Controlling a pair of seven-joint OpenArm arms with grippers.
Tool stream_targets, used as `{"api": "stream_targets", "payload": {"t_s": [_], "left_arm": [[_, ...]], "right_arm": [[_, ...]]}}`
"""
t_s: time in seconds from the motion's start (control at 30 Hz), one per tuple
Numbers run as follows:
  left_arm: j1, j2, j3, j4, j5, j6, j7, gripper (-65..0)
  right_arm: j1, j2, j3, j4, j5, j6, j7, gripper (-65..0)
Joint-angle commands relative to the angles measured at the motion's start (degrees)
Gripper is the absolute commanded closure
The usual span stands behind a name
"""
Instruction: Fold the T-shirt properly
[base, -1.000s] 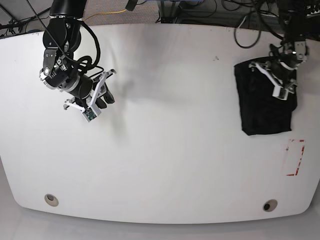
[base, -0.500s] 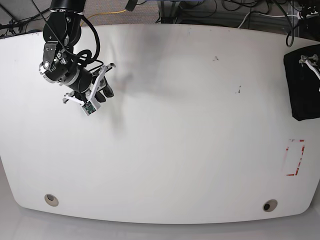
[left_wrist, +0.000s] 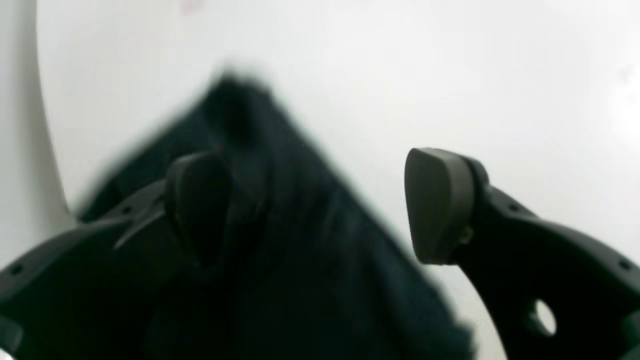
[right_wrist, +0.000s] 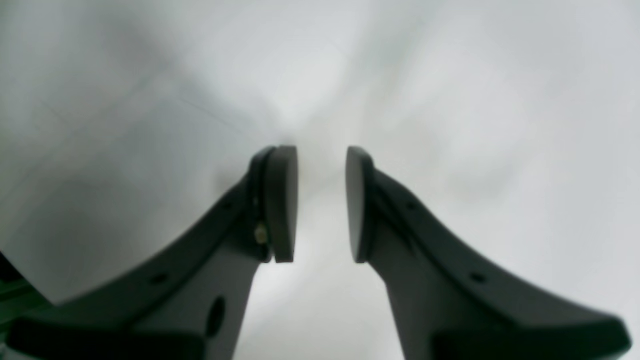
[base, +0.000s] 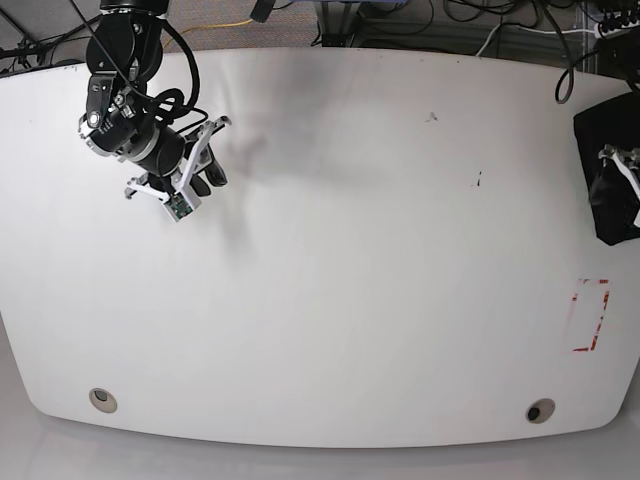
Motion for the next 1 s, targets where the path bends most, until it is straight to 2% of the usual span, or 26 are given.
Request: {"api": "stream_targets", "payload": {"t_s": [0.0, 0.03, 0.13, 0.27, 0.43, 0.53, 0.73, 0.87, 0.97], "left_arm": [[-0.19, 1.70, -0.63, 4.70, -0.26, -0.08, -0.85, -49.9], [-0.19, 2.75, -0.63, 6.28, 0.62, -0.08, -0.85, -49.9], [0.16, 7.32, -0.37, 11.99, 6.42, 4.98, -1.03, -49.9], [-0.46, 17.79, -0.54, 17.00, 16.89, 10.95, -4.28, -50.0], [-0.28, 30.36, -0.37, 19.02, 27.96, 14.38, -13.42, -50.0], [0.07, 35.81, -0.54, 19.11, 31.83, 14.82, -16.32, -50.0], [5.17, 41.96, -0.28, 21.49, 34.38, 14.91, -21.60, -49.9], [8.16, 45.57, -0.01, 23.16, 34.38, 14.91, -22.65, -49.9], [11.15, 46.89, 0.25, 24.74, 34.38, 14.91, -22.65, -49.9]], "right_arm": [[0.70, 0.50, 0.33, 1.09, 0.71, 0.06, 1.33, -15.4], [0.79, 0.50, 0.51, 1.09, 0.71, 0.06, 1.33, -15.4], [0.96, 0.59, 2.35, 1.00, -0.61, 0.06, 2.74, -15.4], [0.87, 0.59, 2.88, 0.92, -6.41, 0.06, 8.89, -15.4], [0.61, 0.50, 2.97, 0.48, -14.85, 0.06, 17.15, -15.4], [0.61, 0.50, 2.97, -1.28, -18.72, 0.06, 21.99, -15.4], [-1.41, 0.41, 4.29, -5.50, -22.94, 0.06, 34.74, -15.4], [-2.82, -2.67, 7.45, -8.67, -23.82, 0.06, 45.02, -15.4], [-4.49, -4.07, 8.86, -9.28, -24.78, 0.06, 49.24, -15.4]]}}
